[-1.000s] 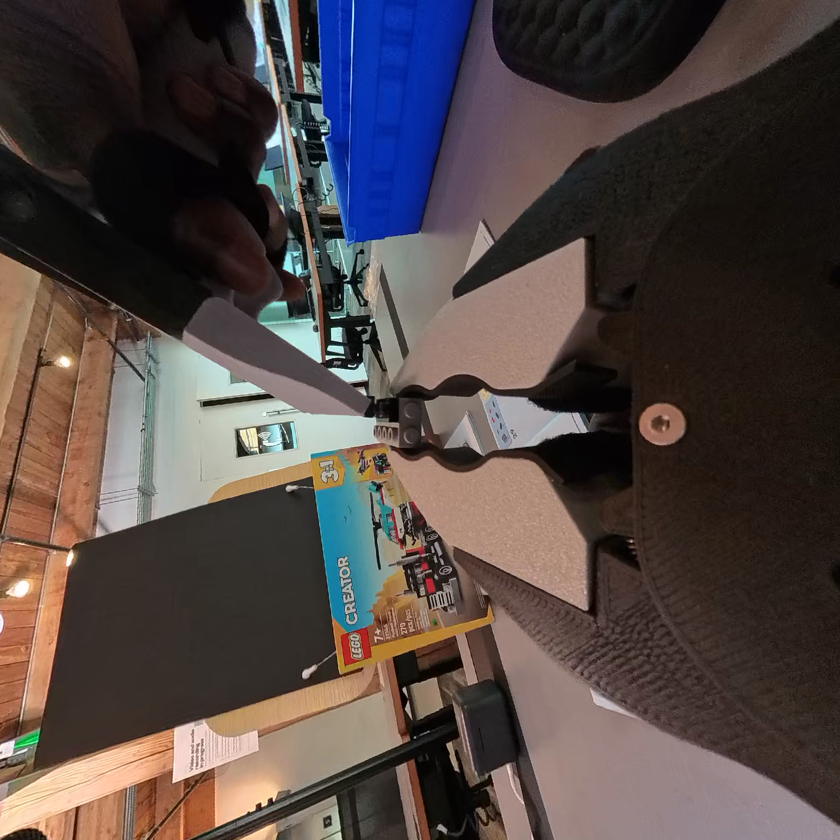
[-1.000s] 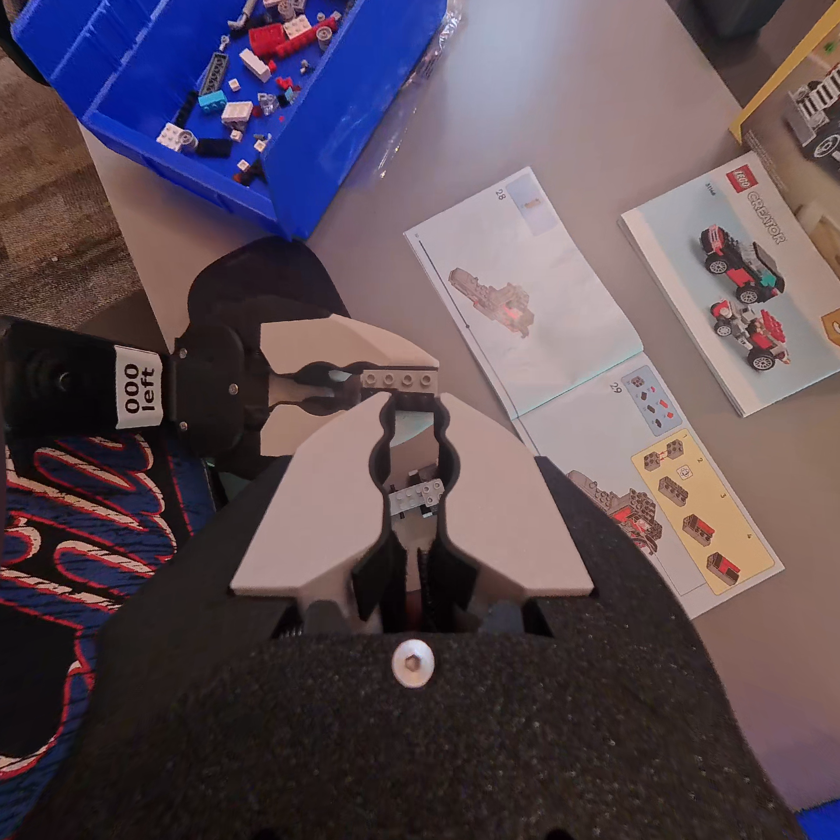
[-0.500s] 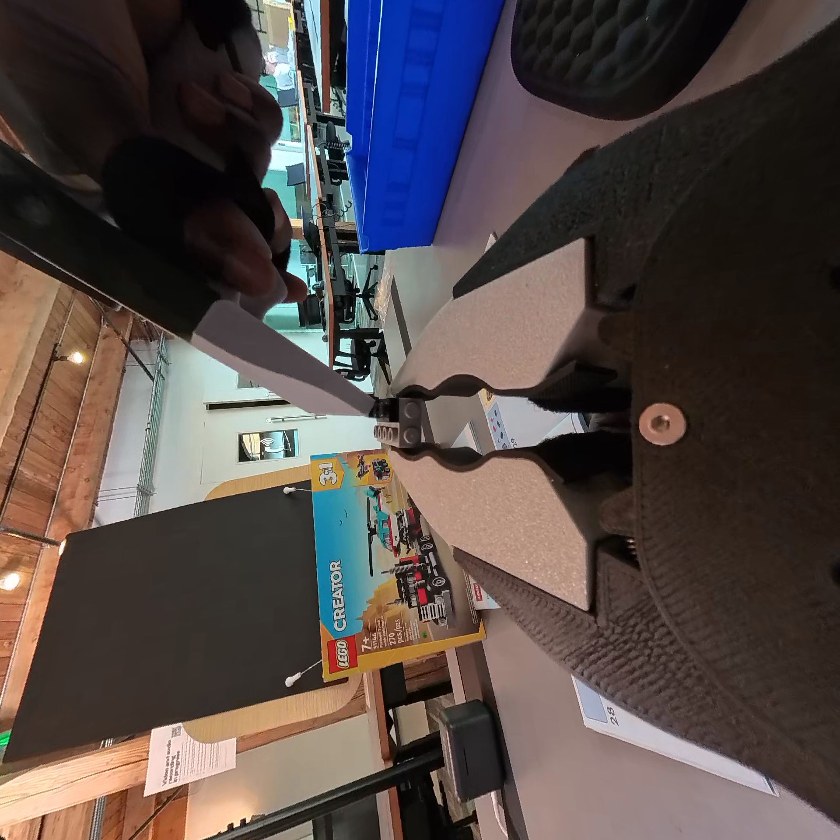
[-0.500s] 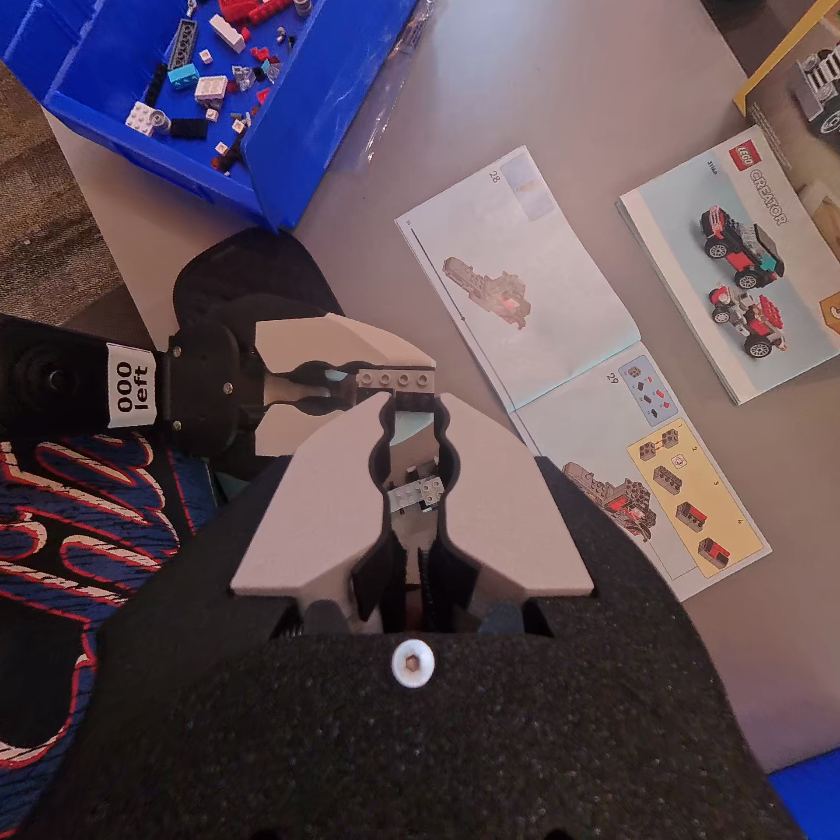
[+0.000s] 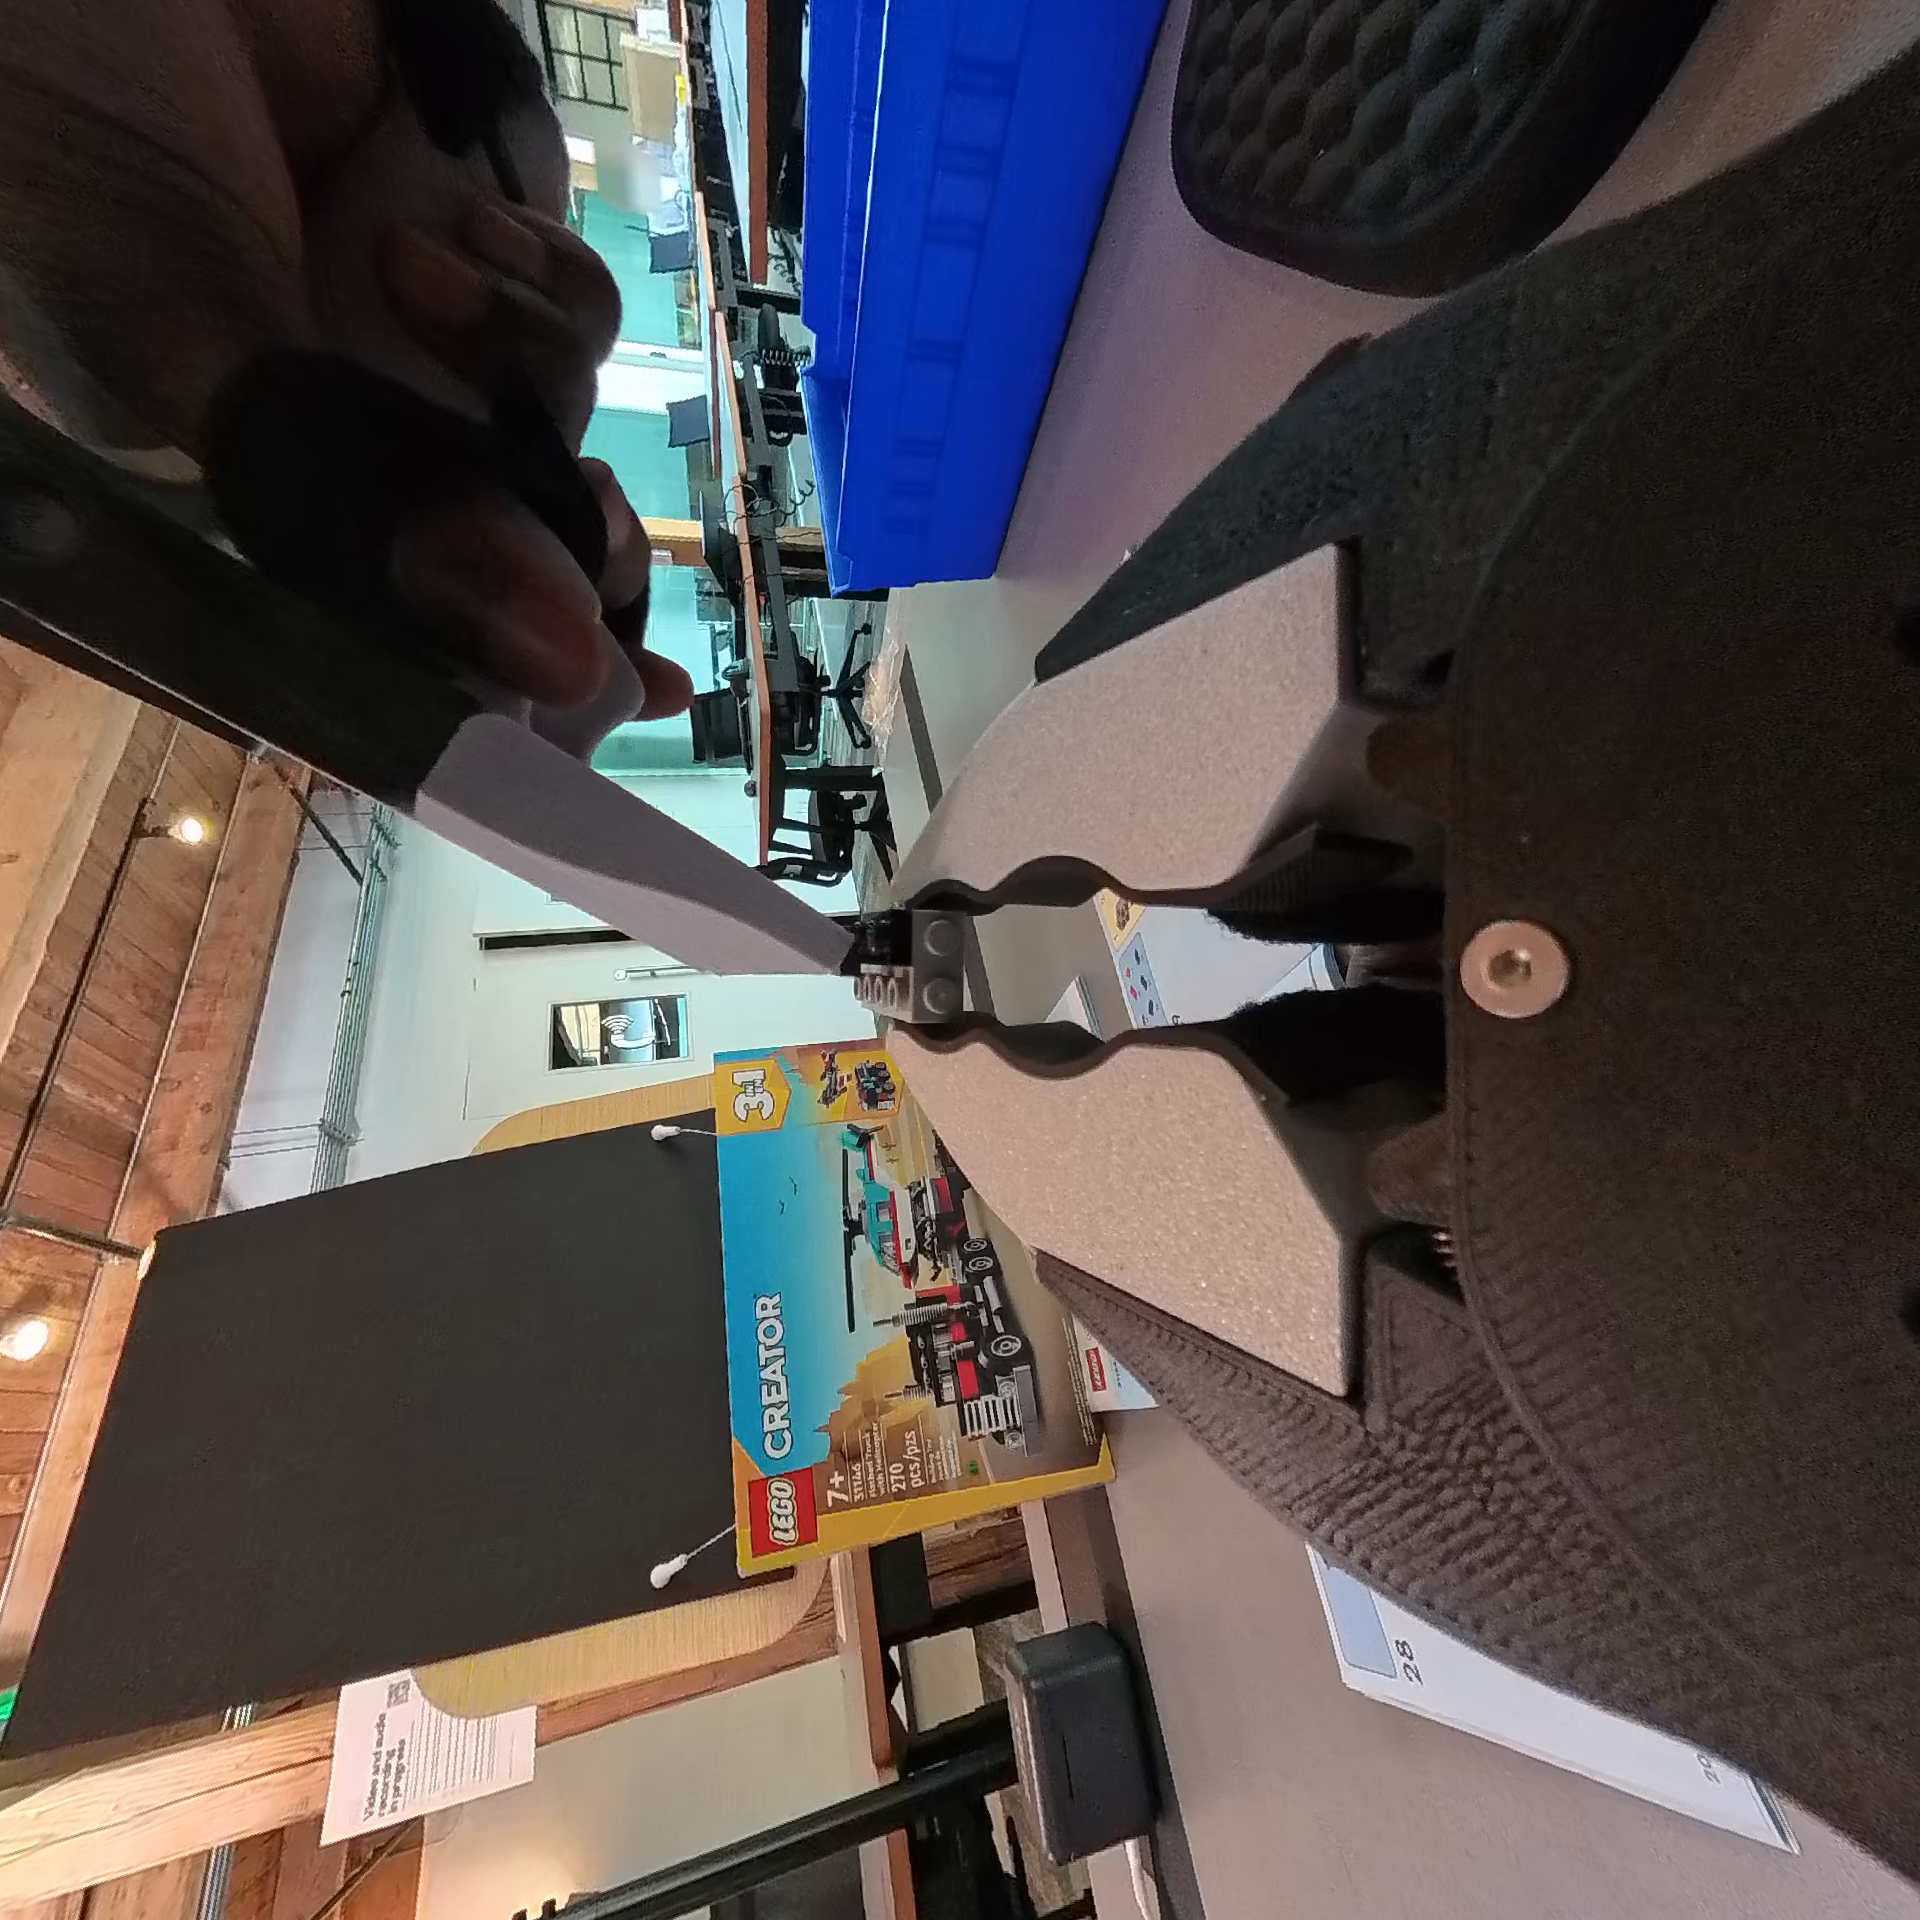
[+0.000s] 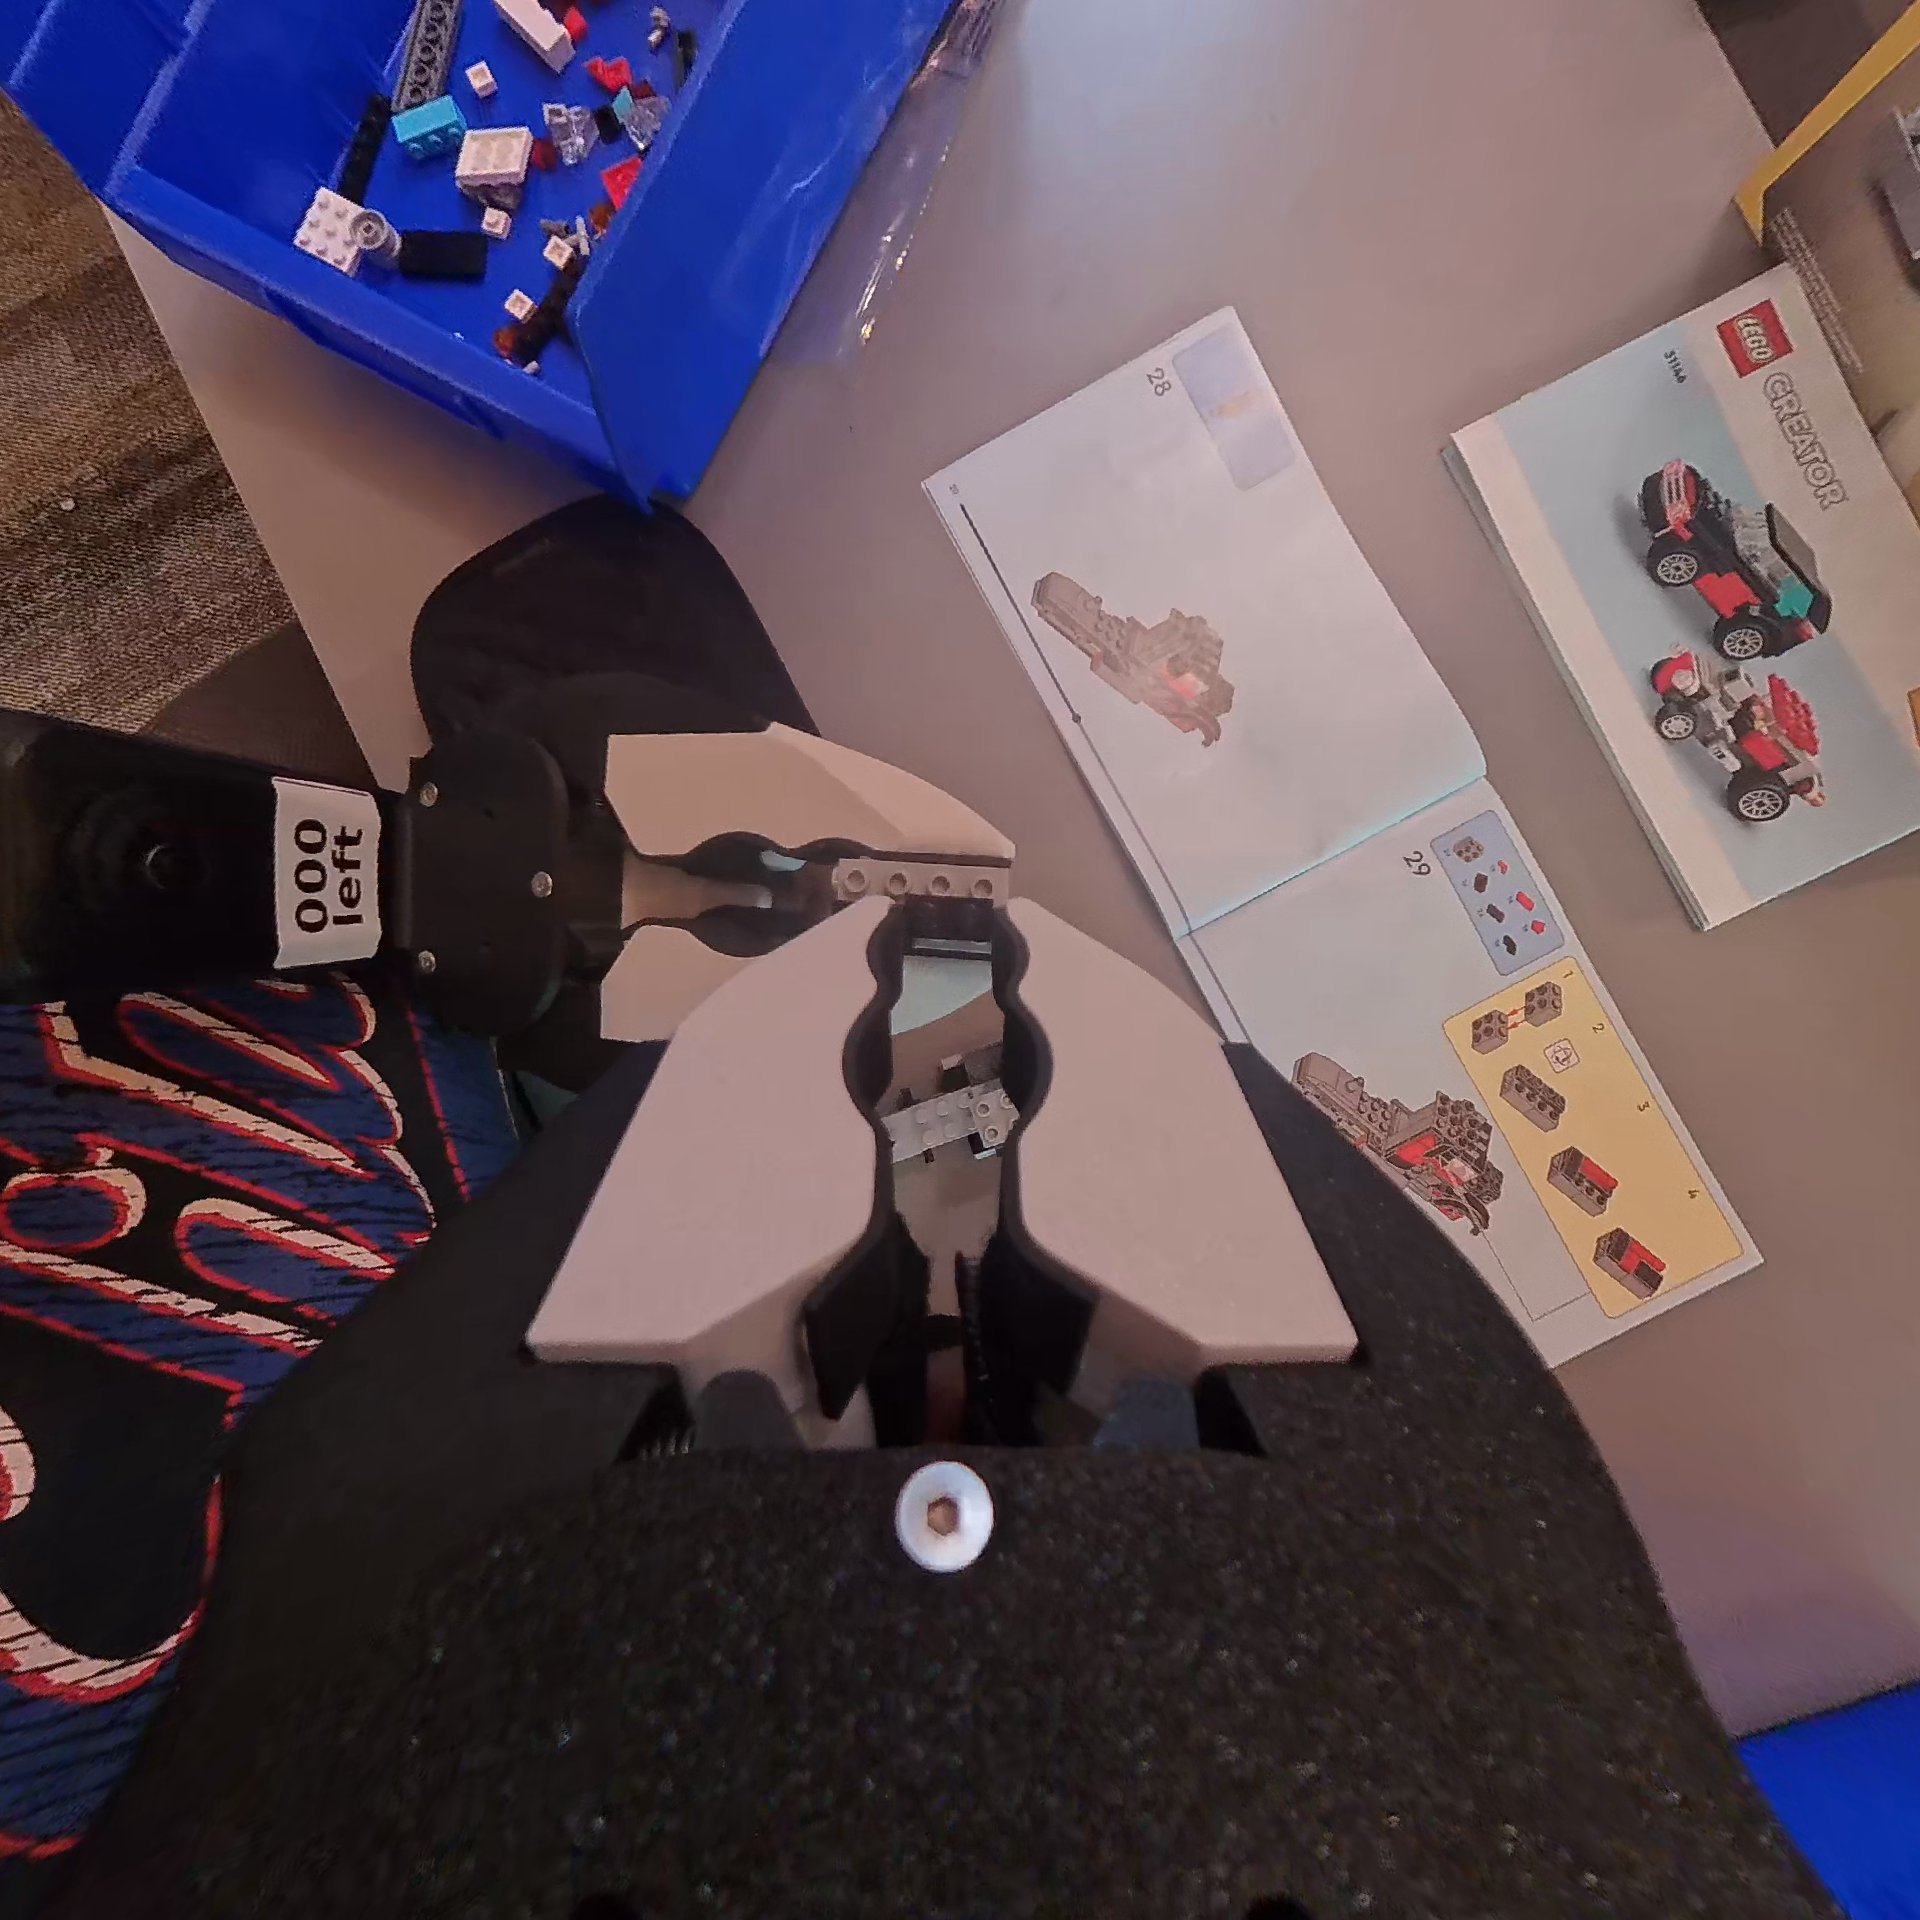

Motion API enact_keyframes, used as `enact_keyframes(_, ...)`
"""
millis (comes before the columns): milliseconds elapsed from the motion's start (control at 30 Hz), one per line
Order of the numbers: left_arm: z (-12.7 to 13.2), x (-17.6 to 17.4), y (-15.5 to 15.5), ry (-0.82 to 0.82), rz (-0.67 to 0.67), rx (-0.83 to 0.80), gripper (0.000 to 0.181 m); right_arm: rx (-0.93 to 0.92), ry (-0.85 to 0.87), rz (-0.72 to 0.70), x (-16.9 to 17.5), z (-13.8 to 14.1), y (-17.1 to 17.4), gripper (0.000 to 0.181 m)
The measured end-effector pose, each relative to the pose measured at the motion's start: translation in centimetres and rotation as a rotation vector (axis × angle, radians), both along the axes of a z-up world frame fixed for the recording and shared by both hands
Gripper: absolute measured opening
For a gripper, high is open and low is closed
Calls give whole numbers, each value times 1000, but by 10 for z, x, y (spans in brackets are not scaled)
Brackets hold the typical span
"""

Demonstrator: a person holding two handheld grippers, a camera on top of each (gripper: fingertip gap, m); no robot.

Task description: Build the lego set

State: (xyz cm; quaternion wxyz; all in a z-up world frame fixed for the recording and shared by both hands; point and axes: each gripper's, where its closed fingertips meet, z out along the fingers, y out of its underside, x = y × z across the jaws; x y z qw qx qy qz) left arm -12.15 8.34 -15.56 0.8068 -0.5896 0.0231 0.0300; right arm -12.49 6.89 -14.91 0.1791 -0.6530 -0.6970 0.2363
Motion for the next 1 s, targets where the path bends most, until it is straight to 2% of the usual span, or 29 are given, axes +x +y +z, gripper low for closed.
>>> enact_keyframes(533, 0, 0, 0, -10, -1, 5, 17, 14, -2, -7, 0, 1, 2, 17)
enact_keyframes(667, 1, -1, -1, -31, -14, 15, 17, -35, 52, -10, 2, 6, 4, 17)
enact_keyframes(733, 2, -1, -1, -51, -28, 23, 17, -139, 143, -34, 3, 11, 8, 20)
enact_keyframes(867, 3, 1, -2, -48, -44, 33, 17, -532, 368, -170, 3, 11, 15, 39)
enact_keyframes(1000, 4, 6, -2, -29, -56, 39, 17, -841, 478, -221, 4, 3, 12, 40)
